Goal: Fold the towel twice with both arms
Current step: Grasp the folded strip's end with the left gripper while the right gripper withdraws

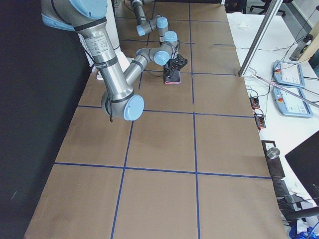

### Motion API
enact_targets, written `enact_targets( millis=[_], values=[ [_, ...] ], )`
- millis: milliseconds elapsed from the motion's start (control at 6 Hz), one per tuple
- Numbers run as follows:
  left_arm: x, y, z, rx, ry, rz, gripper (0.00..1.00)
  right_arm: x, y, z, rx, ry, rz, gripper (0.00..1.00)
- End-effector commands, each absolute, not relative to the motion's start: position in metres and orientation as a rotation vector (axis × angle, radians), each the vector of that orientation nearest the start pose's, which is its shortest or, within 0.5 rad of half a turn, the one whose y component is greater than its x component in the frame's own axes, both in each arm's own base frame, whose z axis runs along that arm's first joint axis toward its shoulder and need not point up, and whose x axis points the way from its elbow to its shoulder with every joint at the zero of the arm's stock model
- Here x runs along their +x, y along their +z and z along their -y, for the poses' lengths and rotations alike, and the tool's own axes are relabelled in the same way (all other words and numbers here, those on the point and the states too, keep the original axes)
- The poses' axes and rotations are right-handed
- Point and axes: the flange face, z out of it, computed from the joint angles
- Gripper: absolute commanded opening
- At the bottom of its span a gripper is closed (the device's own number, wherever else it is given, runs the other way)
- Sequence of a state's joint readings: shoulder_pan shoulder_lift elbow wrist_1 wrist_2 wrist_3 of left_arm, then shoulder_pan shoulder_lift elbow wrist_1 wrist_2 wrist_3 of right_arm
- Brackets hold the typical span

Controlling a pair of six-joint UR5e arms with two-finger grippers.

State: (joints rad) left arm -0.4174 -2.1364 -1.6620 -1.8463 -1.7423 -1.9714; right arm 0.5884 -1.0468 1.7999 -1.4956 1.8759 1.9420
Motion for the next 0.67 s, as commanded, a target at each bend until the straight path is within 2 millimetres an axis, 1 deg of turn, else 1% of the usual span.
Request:
enact_targets(
  millis=[0, 167, 333, 500],
  values=[
    [0.5746, 0.2652, 0.3784, -0.161, -0.68, -0.94, 0.7, -0.4708, 0.2537, 0.4389, -0.202, 0.772, 0.869, 1.0],
    [0.576, 0.2656, 0.378, -0.161, -0.679, -0.938, 0.65, -0.4718, 0.2544, 0.4385, -0.201, 0.771, 0.867, 1.0],
    [0.5764, 0.2663, 0.3781, -0.161, -0.679, -0.936, 0.43, -0.4718, 0.2544, 0.4385, -0.201, 0.77, 0.867, 1.0],
    [0.5764, 0.2663, 0.3781, -0.161, -0.679, -0.936, 0.08, -0.4718, 0.2544, 0.4384, -0.203, 0.771, 0.867, 1.0]
  ],
)
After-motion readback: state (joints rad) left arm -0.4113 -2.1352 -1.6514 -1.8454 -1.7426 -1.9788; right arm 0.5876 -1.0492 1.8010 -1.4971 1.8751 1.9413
